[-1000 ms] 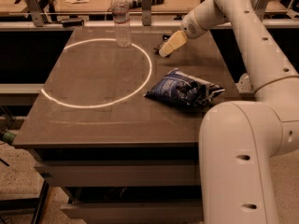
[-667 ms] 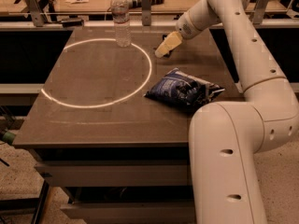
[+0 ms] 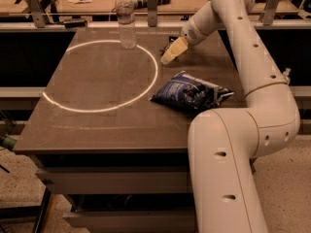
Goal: Pick rxbar chocolate
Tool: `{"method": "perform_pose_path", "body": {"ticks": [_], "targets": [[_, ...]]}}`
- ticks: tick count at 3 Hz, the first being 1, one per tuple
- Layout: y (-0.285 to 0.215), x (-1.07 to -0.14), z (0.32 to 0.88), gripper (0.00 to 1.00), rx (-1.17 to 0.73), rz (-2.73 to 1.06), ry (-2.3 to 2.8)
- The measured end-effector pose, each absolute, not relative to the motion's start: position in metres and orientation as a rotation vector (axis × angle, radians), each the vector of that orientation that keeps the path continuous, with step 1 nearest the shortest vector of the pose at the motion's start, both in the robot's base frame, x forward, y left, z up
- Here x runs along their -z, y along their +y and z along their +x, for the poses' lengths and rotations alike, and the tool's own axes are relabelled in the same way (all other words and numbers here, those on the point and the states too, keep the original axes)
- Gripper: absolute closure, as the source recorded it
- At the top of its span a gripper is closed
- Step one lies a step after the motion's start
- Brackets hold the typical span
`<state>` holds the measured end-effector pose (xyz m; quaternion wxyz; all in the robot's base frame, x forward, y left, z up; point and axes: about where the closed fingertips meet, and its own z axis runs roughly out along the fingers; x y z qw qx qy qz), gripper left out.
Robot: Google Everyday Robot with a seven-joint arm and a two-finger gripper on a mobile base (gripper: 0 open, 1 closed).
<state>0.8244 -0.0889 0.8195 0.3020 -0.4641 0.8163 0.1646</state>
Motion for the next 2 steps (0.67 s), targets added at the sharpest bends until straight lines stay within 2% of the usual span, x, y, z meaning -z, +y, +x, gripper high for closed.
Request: {"method": "perform_pose_path", "body": {"ticks": [1,2], "targets": [[-0.0915,-0.8132,0.8203,0.16,-0.448,-1.235,2.194],[-0.0926,-0.8101,0.8169,0.39,-0.455,-1.242,2.212]]}}
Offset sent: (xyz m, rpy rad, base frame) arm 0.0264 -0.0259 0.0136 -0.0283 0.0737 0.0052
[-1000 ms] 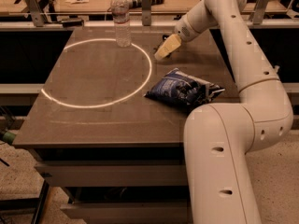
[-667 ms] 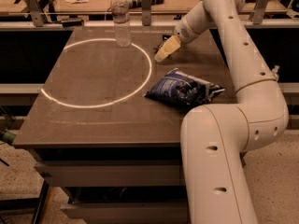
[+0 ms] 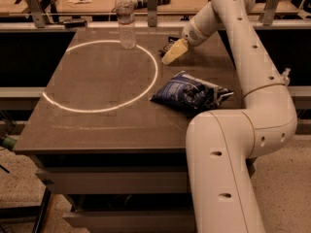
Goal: Pick rxbar chocolate
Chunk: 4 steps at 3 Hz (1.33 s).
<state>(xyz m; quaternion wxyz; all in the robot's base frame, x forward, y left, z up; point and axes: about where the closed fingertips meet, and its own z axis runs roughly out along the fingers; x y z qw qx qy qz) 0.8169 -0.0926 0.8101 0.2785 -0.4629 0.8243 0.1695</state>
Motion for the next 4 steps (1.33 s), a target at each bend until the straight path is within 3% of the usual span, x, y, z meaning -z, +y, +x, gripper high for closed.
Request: {"method": "perform_pose_path", "body": {"ticks": [2,3,4], "targets": [[-0.092,-0.82,0.816,0.87,-0.455,-1.243,2.216],[-0.092,-0.824,0.813,1.0,-0.455,-1.242,2.216],[-0.091,-0.824,0.812,1.0,-0.454,-1.242,2.216]]}}
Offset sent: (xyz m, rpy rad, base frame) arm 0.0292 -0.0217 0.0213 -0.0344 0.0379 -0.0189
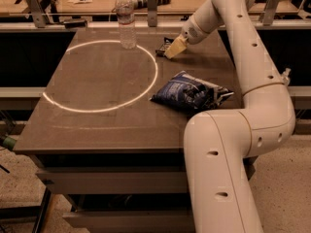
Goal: Pick rxbar chocolate
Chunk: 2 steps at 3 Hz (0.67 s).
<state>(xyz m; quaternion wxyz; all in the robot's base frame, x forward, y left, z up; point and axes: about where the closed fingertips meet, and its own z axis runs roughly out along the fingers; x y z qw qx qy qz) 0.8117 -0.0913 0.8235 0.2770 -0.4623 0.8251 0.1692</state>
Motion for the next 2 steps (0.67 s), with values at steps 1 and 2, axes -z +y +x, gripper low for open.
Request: {"method": "perform_pose_path", "body": {"ticks": [1,2], "targets": [[-0.102,-0.866,0.815,1.0,-0.445,-1.134,2.17],[-0.109,-0.92,0.806,1.0,-0.462,-1.038,2.119]]}}
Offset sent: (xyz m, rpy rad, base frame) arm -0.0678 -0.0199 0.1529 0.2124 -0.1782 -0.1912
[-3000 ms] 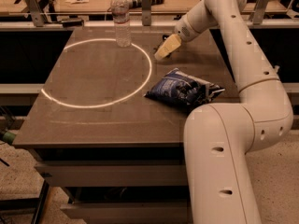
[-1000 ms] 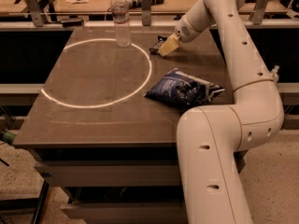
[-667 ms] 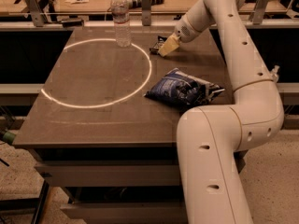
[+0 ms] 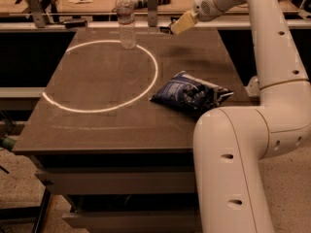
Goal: Pick rxbar chocolate
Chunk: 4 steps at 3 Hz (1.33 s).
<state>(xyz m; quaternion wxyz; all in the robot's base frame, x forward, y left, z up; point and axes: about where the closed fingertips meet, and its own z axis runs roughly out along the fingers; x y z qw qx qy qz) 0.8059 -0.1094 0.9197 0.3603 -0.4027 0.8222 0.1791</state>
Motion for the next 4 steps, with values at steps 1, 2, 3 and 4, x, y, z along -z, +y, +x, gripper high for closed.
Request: {"method": "perform_pose_path", "body": {"ticks": [1,2,3,4], "targets": [[-0.109,-0.962,0.796,1.0,-0.499,-0.971,2.07],[-0.101,-0.979,0.778,1.0,-0.584,-0.967,2.057],[-0.098,-0.976,0.781,0.82,-0.587,-0.967,2.057],[-0.095,-0.973,0.784,0.58,-0.591,-0.967,2.056]]}}
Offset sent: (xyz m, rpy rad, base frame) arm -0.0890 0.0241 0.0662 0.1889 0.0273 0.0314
